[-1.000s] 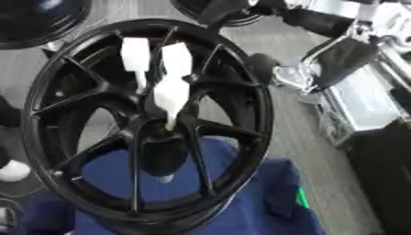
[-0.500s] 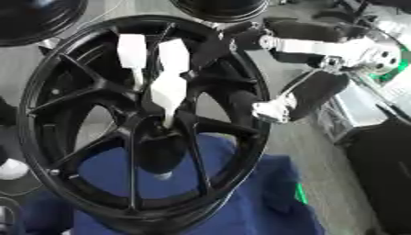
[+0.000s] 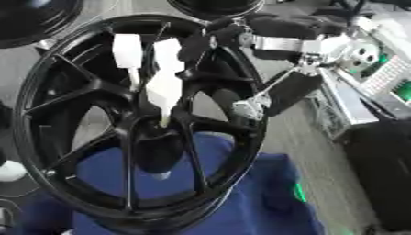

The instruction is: Pull the pin out of the wheel hub.

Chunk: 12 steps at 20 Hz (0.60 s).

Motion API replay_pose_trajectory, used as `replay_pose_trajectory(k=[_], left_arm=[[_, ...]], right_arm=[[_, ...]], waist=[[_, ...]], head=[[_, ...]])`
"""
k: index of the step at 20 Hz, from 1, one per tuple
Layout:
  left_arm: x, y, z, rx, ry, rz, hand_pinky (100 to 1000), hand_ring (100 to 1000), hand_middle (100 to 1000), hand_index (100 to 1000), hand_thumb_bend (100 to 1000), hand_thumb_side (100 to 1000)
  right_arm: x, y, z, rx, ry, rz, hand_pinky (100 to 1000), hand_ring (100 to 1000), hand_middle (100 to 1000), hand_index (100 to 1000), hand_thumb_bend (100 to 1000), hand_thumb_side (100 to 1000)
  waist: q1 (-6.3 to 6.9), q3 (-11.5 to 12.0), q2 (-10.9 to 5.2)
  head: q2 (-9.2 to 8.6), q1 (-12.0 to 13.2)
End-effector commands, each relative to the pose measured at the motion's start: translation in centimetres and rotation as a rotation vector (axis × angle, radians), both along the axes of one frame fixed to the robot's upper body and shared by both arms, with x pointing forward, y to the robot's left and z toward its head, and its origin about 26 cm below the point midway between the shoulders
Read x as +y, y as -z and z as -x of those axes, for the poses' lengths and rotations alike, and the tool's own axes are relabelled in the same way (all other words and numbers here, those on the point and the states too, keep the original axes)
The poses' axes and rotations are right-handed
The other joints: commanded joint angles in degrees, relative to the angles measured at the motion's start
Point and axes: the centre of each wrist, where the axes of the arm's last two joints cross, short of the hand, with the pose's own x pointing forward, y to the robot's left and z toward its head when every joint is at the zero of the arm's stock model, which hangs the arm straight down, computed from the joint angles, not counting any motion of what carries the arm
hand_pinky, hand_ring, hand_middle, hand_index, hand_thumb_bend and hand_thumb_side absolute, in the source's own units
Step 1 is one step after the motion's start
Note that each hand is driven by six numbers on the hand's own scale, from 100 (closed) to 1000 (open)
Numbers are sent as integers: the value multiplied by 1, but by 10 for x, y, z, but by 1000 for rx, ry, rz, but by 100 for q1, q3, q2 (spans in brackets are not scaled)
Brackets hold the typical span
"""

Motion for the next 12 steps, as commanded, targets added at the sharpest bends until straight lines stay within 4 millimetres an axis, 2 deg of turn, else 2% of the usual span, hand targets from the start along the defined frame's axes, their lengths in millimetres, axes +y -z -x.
replay_pose_trajectory(k=[1, 12], left_arm=[[8, -13, 4, -25, -18, -35, 469, 714, 666, 695, 100, 736], [13, -15, 2, -36, -34, 12, 469, 716, 665, 694, 100, 737]], right_arm=[[2, -10, 4, -41, 31, 5, 940, 862, 858, 906, 100, 211], [4, -15, 3, -32, 130, 18, 947, 862, 852, 896, 100, 221]], waist=[[22, 16, -88], [61, 208, -25]], head=[[-12, -51], [-116, -211]])
